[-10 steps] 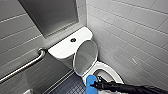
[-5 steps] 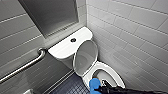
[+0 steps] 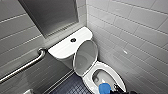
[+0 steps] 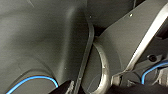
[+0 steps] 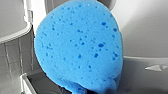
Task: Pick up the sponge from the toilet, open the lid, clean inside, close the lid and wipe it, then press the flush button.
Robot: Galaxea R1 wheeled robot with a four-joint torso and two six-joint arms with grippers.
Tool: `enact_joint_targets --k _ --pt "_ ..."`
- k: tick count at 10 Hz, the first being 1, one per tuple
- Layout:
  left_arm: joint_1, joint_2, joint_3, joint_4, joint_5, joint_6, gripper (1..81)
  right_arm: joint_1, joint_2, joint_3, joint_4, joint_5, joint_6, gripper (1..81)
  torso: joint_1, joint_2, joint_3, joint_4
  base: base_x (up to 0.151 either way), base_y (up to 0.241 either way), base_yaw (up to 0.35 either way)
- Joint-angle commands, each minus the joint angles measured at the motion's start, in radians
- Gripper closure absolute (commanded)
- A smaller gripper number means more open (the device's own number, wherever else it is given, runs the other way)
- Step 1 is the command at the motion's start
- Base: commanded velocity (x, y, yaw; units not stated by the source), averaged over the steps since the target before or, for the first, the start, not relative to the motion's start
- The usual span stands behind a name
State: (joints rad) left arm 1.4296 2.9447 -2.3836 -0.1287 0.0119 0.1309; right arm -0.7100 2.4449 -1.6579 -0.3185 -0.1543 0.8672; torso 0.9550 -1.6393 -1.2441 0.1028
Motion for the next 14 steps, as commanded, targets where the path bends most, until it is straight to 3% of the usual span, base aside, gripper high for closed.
enact_joint_targets --k 1,6,9,10,12,14 --pt "0.025 -0.004 0.011 0.001 0.095 0.007 1.0 -0.012 -0.163 0.093 0.003 -0.045 0.012 81.1 0.000 0.000 0.000 0.000 0.000 0.000 0.000" --pt "0.022 -0.018 0.011 0.000 0.094 0.009 1.0 -0.216 -0.376 0.087 0.006 0.126 0.010 81.1 0.000 0.000 0.000 0.000 0.000 0.000 0.000" --pt "0.006 -0.051 0.038 0.000 0.099 0.009 1.0 -0.367 -0.436 0.060 -0.002 0.154 0.001 81.1 0.000 0.000 0.000 0.000 0.000 0.000 0.000" --pt "-0.002 -0.079 0.076 0.001 0.099 0.009 1.0 -0.423 -0.446 0.049 -0.008 0.199 -0.008 81.1 0.000 0.000 0.000 0.000 0.000 0.000 0.000" --pt "-0.019 -0.139 0.165 0.003 0.099 0.010 1.0 -0.544 -0.429 -0.003 -0.118 0.365 -0.019 81.1 0.000 0.000 0.000 0.000 0.000 0.000 0.000" --pt "-0.030 -0.159 0.184 0.026 0.099 0.009 1.0 -0.644 -0.377 -0.049 -0.232 0.452 -0.019 81.1 0.000 0.000 0.000 0.000 0.000 0.000 0.000"
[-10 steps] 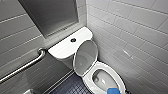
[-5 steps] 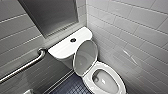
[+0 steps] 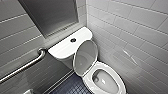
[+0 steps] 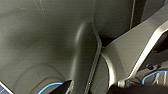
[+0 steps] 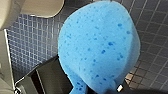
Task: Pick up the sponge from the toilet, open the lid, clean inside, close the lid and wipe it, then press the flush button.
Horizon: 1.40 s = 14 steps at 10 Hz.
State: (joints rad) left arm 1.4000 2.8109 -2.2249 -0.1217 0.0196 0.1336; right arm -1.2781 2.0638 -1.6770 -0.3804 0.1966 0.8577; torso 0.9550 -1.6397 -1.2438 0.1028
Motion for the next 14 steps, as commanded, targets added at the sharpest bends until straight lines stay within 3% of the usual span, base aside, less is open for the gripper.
enact_joint_targets --k 1,4,5,6,9,11,13,14 --pt "-0.006 -0.028 0.027 0.027 0.092 0.006 1.0 -0.120 0.030 -0.050 -0.225 0.145 -0.009 81.1 0.000 0.000 0.000 0.000 0.000 0.000 0.000" --pt "-0.035 -0.030 0.039 0.027 0.135 0.006 1.0 -0.220 0.124 -0.188 -0.249 0.279 -0.009 81.1 0.000 0.000 0.000 0.000 0.000 0.000 0.000" --pt "-0.037 -0.031 0.044 0.027 0.137 0.006 1.0 -0.234 0.152 -0.240 -0.246 0.309 -0.009 81.1 0.000 0.000 0.037 -0.056 0.000 0.000 0.000" --pt "-0.040 -0.031 0.044 0.027 0.135 0.006 1.0 -0.240 0.178 -0.285 -0.245 0.319 -0.008 81.1 0.000 0.000 0.001 -0.003 0.000 0.000 0.000" --pt "-0.045 -0.036 0.044 0.025 0.132 0.006 1.0 -0.249 0.239 -0.378 -0.247 0.319 -0.008 81.1 0.000 -0.001 0.011 -0.015 0.000 0.000 0.000" --pt "-0.049 -0.040 0.044 0.024 0.131 0.005 1.0 -0.261 0.262 -0.414 -0.247 0.319 -0.005 81.1 0.000 -0.001 0.088 -0.015 0.000 0.000 0.000" --pt "-0.049 -0.043 0.040 0.025 0.126 0.006 1.0 -0.275 0.305 -0.472 -0.250 0.319 -0.006 81.1 0.000 -0.001 0.129 -0.015 0.000 0.000 0.000" --pt "-0.049 -0.048 0.044 0.025 0.126 0.006 1.0 -0.283 0.327 -0.498 -0.259 0.319 -0.005 81.1 0.000 -0.001 0.084 -0.015 0.000 0.000 0.000"
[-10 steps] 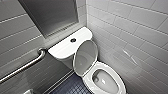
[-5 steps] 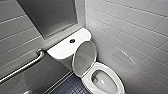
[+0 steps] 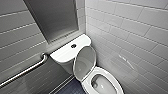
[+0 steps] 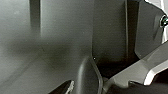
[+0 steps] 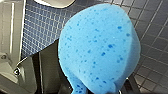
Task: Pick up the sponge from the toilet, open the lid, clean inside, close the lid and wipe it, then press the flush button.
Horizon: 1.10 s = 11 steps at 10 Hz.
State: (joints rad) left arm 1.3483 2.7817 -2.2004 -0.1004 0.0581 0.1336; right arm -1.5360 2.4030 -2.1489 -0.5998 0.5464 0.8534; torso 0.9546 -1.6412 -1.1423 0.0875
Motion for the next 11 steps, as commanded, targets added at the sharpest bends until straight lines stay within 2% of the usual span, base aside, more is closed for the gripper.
enact_joint_targets --k 1,2,3,6,8,9,10,11 --pt "0.001 -0.017 0.016 0.005 0.086 0.006 1.0 -0.031 0.009 -0.053 -0.043 -0.031 -0.001 81.1 0.000 0.000 0.000 0.000 0.000 0.000 0.000" --pt "0.001 -0.017 0.014 0.005 0.085 0.008 1.0 -0.039 0.039 -0.101 -0.043 -0.032 0.001 81.1 0.000 0.000 0.005 0.000 0.000 0.000 0.000" --pt "0.002 -0.016 0.013 0.007 0.085 0.011 1.0 -0.051 0.058 -0.142 -0.040 -0.030 0.004 81.1 -0.065 0.099 0.010 0.000 0.000 0.000 0.000" --pt "0.001 -0.016 0.014 0.008 0.083 0.012 1.0 -0.073 0.104 -0.233 -0.040 -0.029 0.004 81.1 -0.087 0.133 0.007 0.000 0.000 0.000 0.000" --pt "-0.001 -0.016 0.014 0.008 0.083 0.012 1.0 -0.079 0.116 -0.242 -0.041 -0.029 0.004 81.1 -0.132 0.203 0.068 0.000 0.000 0.000 0.000" --pt "0.001 -0.016 0.011 0.008 0.083 0.012 1.0 -0.082 0.123 -0.248 -0.041 -0.031 0.003 81.1 -0.215 0.333 0.132 0.000 0.000 0.000 0.000" --pt "0.001 -0.016 0.011 0.008 0.083 0.012 1.0 -0.085 0.127 -0.255 -0.041 -0.031 0.003 81.1 -0.171 0.265 0.035 0.000 0.000 0.000 0.000" --pt "0.001 -0.014 0.002 0.007 0.083 0.012 1.0 -0.091 0.139 -0.270 -0.043 -0.045 0.007 81.1 -0.193 0.297 0.050 0.000 0.000 0.000 0.000"
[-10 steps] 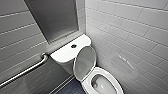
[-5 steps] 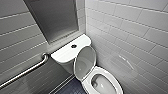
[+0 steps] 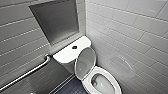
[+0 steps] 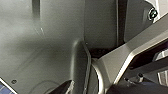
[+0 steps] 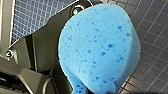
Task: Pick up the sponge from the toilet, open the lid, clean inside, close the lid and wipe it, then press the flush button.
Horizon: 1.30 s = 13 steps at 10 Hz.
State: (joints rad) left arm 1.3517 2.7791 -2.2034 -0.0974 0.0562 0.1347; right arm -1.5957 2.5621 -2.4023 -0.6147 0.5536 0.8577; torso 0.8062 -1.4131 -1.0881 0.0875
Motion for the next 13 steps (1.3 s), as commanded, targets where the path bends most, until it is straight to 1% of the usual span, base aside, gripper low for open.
enact_joint_targets --k 1,2,4,6,7,8,9,10,11,12,13 --pt "-0.004 -0.013 -0.004 0.001 0.070 0.011 1.0 -0.037 0.008 -0.053 -0.028 -0.061 0.003 81.1 0.002 -0.004 0.000 0.000 0.000 0.000 0.000" --pt "-0.021 -0.025 0.001 -0.004 0.037 0.006 1.0 -0.051 0.043 -0.116 -0.030 -0.064 0.004 81.1 -0.007 0.011 0.003 0.000 0.000 0.000 0.000" --pt "-0.067 -0.060 0.043 -0.008 0.045 0.000 1.0 -0.089 0.103 -0.194 -0.030 -0.073 0.009 81.1 -0.013 0.020 0.006 0.000 0.000 0.000 0.000" --pt "-0.133 -0.125 0.125 -0.010 0.047 -0.003 1.0 -0.103 0.150 -0.237 -0.014 -0.145 0.023 81.1 -0.014 0.018 0.006 0.000 0.000 0.000 0.000" --pt "-0.171 -0.171 0.192 -0.018 0.053 -0.013 1.0 -0.102 0.167 -0.251 -0.011 -0.198 0.057 81.1 -0.014 0.019 0.006 0.000 0.000 0.000 0.000" --pt "-0.205 -0.206 0.249 -0.031 0.054 -0.023 1.0 -0.097 0.178 -0.259 -0.025 -0.233 0.075 81.1 -0.014 0.019 0.006 0.000 0.000 0.000 0.000" --pt "-0.233 -0.231 0.284 -0.047 0.054 -0.023 1.0 -0.080 0.193 -0.262 -0.007 -0.254 0.063 81.1 -0.014 0.019 0.006 0.000 0.000 0.000 0.000" --pt "-0.260 -0.245 0.300 -0.061 0.056 -0.023 1.0 -0.063 0.195 -0.257 -0.002 -0.319 0.055 81.1 -0.014 0.019 0.006 0.000 0.000 0.000 0.000" --pt "-0.297 -0.265 0.313 -0.091 0.074 -0.023 1.0 -0.057 0.210 -0.250 0.063 -0.379 -0.013 81.1 -0.014 0.019 0.006 0.000 0.000 0.000 0.000" --pt "-0.338 -0.280 0.329 -0.130 0.094 -0.023 1.0 -0.056 0.220 -0.245 0.243 -0.382 -0.187 81.1 -0.014 0.019 0.006 0.000 0.000 0.000 0.000" --pt "-0.378 -0.295 0.352 -0.163 0.118 -0.023 1.0 -0.056 0.223 -0.229 0.456 -0.370 -0.409 81.1 -0.014 0.019 0.006 0.000 0.000 0.000 0.000"
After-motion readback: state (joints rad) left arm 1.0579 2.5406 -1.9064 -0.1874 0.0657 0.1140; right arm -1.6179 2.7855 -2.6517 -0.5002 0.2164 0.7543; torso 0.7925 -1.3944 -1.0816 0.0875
